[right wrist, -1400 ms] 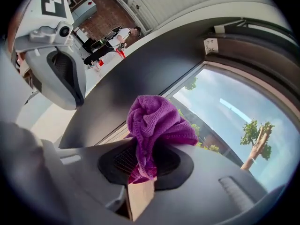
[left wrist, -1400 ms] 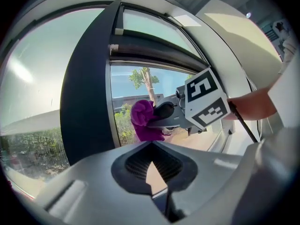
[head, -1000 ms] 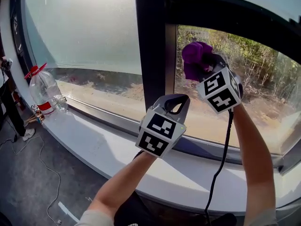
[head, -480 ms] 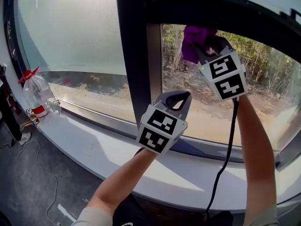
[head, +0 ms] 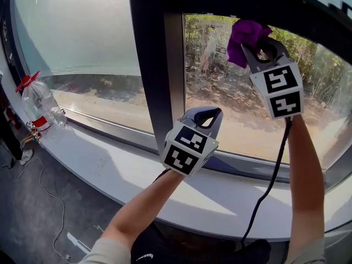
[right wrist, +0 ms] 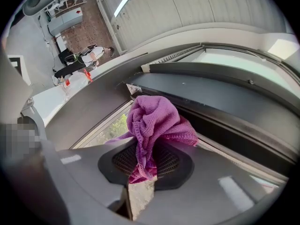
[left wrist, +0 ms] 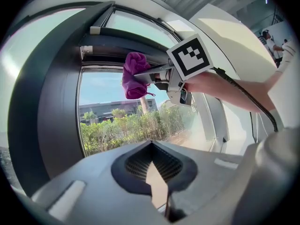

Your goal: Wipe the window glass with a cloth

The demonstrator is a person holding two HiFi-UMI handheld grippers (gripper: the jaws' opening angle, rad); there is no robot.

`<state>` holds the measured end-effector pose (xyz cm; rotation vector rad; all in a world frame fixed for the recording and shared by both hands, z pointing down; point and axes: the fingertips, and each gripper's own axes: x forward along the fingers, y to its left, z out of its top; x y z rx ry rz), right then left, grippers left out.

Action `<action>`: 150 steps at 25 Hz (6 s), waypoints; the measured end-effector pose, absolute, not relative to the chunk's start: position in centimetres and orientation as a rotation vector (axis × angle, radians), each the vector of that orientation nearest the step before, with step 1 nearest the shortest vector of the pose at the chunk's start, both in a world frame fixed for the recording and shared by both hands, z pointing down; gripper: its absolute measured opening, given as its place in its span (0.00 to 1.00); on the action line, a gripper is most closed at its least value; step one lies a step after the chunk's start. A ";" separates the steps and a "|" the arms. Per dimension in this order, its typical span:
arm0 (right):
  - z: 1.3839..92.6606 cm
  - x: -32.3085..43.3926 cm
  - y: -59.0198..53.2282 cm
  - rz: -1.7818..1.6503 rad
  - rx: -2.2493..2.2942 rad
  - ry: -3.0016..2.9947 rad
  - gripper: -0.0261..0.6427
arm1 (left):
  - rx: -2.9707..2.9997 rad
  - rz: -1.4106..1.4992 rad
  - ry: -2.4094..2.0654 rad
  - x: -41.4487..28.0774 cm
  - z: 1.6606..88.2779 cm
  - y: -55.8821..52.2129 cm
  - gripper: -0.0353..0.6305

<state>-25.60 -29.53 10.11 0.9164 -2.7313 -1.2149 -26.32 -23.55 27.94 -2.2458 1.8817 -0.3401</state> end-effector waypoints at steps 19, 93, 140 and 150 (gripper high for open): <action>31.6 -26.6 -30.5 -0.965 0.751 -2.639 0.19 | -2.358 -0.428 1.974 -27.1 38.0 -23.2 0.05; 9.8 -20.5 -31.4 -1.162 0.921 -2.617 0.19 | -2.238 -0.369 1.684 -21.5 20.5 -27.4 0.05; 55.1 -14.6 -35.7 -0.630 0.657 -2.391 0.19 | -2.594 -0.807 1.714 -16.8 50.4 -29.0 0.05; 57.0 -10.1 -37.4 -0.749 0.668 -2.170 0.19 | -2.617 -0.850 1.667 -15.5 51.1 -28.8 0.05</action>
